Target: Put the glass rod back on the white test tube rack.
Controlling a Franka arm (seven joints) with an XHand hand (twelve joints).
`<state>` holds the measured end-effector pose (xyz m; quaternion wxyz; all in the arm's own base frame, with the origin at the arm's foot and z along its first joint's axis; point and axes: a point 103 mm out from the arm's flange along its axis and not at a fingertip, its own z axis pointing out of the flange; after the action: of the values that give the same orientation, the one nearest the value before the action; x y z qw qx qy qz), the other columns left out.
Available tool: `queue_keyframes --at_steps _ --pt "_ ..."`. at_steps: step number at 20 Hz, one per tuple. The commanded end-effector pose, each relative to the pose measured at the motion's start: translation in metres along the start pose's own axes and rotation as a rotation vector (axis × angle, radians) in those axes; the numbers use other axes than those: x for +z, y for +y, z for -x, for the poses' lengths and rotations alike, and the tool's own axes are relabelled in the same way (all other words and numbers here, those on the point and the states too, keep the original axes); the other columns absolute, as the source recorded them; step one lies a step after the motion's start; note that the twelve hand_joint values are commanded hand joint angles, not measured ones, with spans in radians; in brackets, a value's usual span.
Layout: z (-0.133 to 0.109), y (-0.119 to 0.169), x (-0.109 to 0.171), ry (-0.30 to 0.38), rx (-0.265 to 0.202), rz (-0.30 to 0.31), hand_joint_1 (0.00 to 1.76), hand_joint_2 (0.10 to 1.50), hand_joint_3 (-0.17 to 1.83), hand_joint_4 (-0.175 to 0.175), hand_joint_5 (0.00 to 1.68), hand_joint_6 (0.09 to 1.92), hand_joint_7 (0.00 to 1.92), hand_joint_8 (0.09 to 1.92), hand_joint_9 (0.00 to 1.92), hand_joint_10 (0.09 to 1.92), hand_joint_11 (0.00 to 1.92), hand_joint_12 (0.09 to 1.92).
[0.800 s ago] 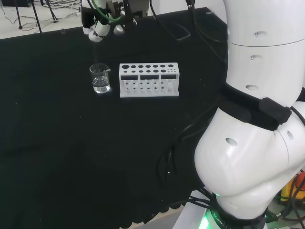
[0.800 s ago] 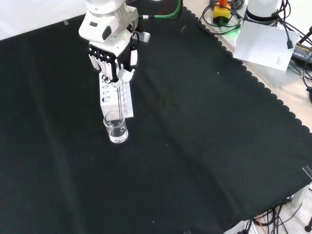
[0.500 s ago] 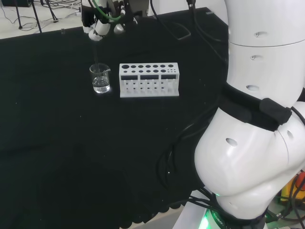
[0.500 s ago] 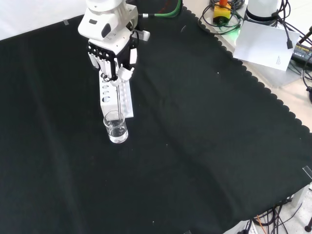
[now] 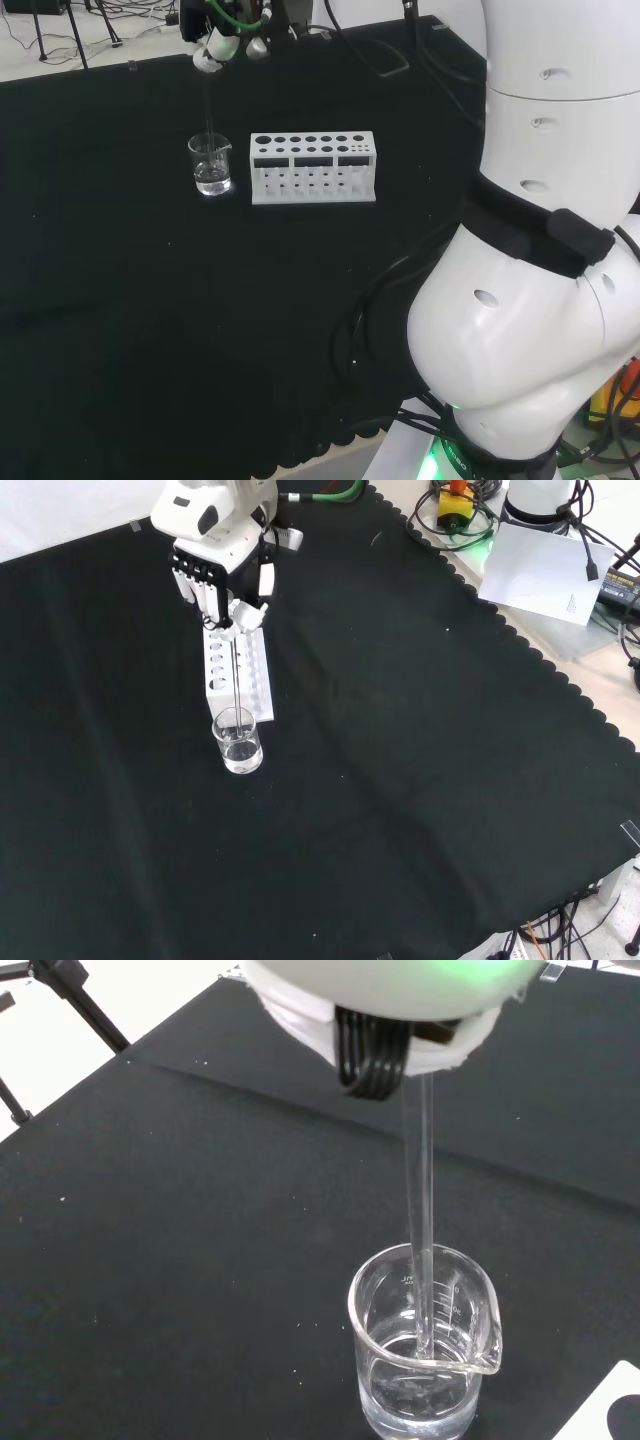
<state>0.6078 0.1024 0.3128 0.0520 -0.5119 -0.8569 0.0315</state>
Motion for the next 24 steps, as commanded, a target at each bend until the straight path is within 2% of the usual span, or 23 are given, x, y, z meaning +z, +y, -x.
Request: queue_keyframes --at_steps 1,7,12,24 --pt "0.000 -0.018 -0.022 -0.002 0.014 0.031 1.33 0.68 0.59 -0.175 1.29 0.34 1.40 0.66 1.72 0.64 1.48 0.86" --pt "-0.006 -0.029 -0.052 -0.017 0.030 0.053 1.33 0.68 0.59 -0.175 1.29 0.34 1.40 0.66 1.72 0.64 1.47 0.86" --pt "-0.002 -0.039 -0.070 -0.022 0.045 0.078 1.33 0.68 0.59 -0.175 1.29 0.34 1.40 0.66 1.72 0.64 1.47 0.86" --pt "0.056 -0.085 -0.074 -0.023 0.167 0.089 1.33 0.68 0.59 -0.175 1.29 0.34 1.40 0.66 1.72 0.64 1.47 0.86"
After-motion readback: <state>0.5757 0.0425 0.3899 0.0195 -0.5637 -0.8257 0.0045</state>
